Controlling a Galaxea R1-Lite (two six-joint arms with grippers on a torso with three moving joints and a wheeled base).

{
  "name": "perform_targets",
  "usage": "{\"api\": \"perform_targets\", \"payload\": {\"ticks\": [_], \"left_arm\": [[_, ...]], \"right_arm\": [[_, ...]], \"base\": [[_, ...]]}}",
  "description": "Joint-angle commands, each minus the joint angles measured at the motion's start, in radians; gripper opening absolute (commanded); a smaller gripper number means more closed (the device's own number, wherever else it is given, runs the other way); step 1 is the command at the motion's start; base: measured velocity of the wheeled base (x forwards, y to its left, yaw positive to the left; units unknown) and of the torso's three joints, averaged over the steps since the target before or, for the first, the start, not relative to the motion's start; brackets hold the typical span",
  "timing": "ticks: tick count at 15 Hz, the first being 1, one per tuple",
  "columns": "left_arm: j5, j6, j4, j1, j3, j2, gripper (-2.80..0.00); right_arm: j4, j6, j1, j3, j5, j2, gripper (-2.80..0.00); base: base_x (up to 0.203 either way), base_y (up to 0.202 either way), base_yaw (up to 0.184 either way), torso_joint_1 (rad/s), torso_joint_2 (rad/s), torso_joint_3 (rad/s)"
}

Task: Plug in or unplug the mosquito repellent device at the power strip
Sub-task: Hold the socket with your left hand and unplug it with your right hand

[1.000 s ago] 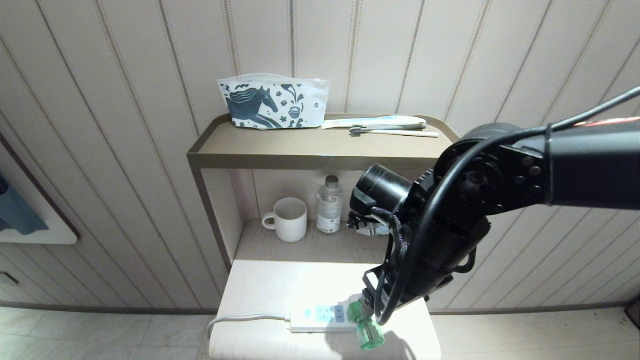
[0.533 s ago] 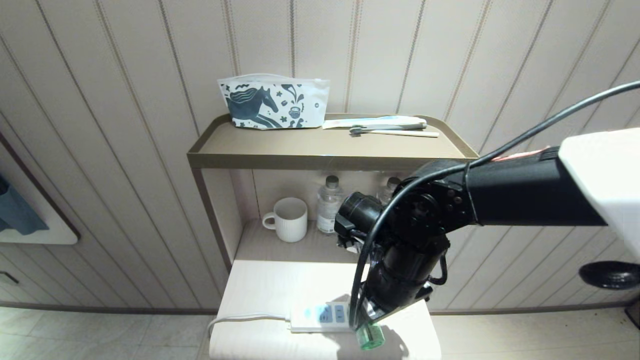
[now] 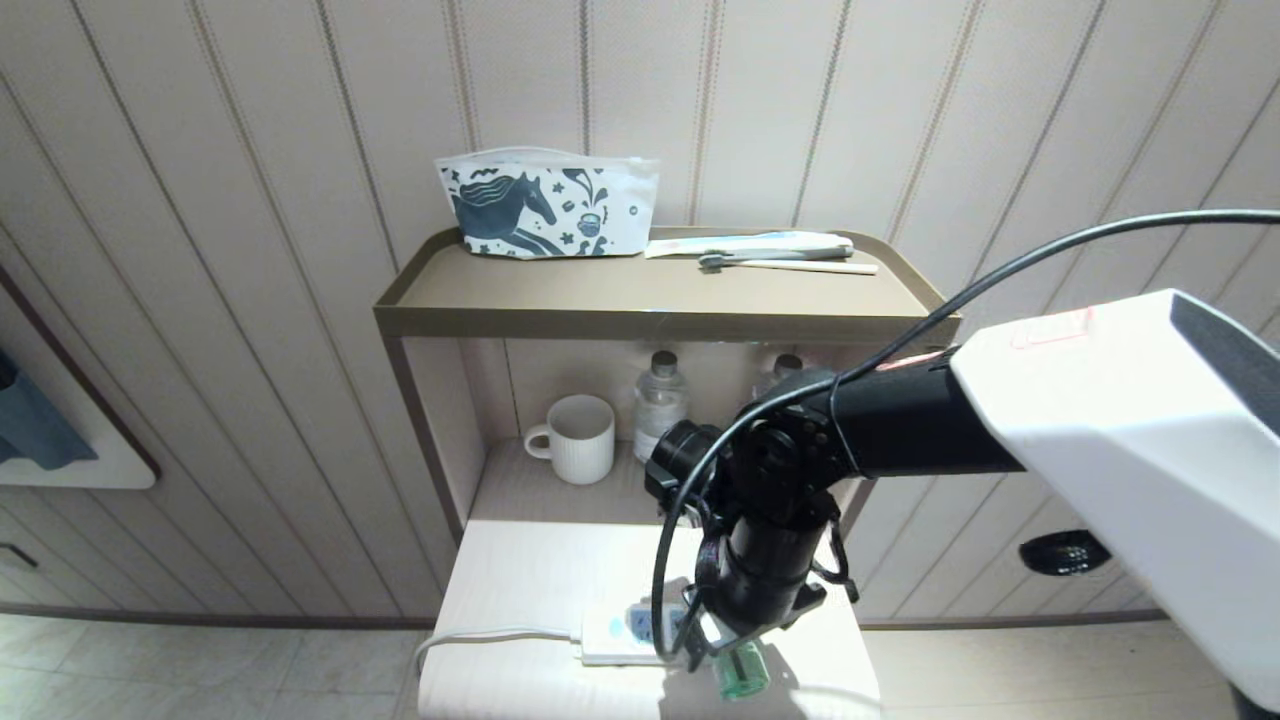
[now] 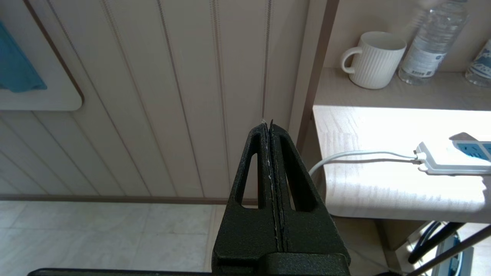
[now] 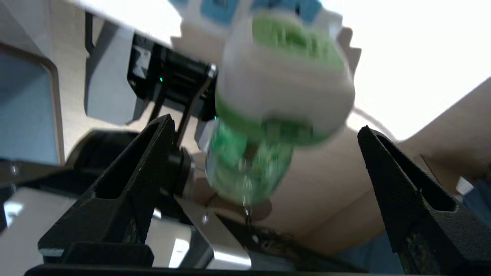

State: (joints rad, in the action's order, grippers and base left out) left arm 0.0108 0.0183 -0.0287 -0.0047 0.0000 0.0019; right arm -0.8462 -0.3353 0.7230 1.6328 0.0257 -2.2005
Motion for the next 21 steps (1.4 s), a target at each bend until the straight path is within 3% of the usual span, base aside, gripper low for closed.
{"api": "perform_targets", "payload": {"ticks": [1,7,8,21], "left_arm": [[0.0,0.0,0.0,0.0,0.0,0.0,-2.8],[0.0,0.0,0.0,0.0,0.0,0.0,-2.8],[0.0,0.0,0.0,0.0,0.0,0.0,-2.8],[0.0,0.005,0.0,0.0,0.0,0.001,-2.8]], "right_arm": [[0.017,-0.002,-0.006,0.004,0.0,-0.034,0.0],[0.022,-0.002,-0.027,0.013,-0.001,-0.068,0.0],[0.023,-0.001,-0.027,0.013,0.0,-0.069,-2.8],[0.022,0.006,-0.025,0.03,0.003,-0.111,-2.8]], "base": [[0.0,0.0,0.0,0.0,0.0,0.0],[0.0,0.0,0.0,0.0,0.0,0.0],[0.0,0.0,0.0,0.0,0.0,0.0],[0.0,0.0,0.0,0.0,0.0,0.0]]}}
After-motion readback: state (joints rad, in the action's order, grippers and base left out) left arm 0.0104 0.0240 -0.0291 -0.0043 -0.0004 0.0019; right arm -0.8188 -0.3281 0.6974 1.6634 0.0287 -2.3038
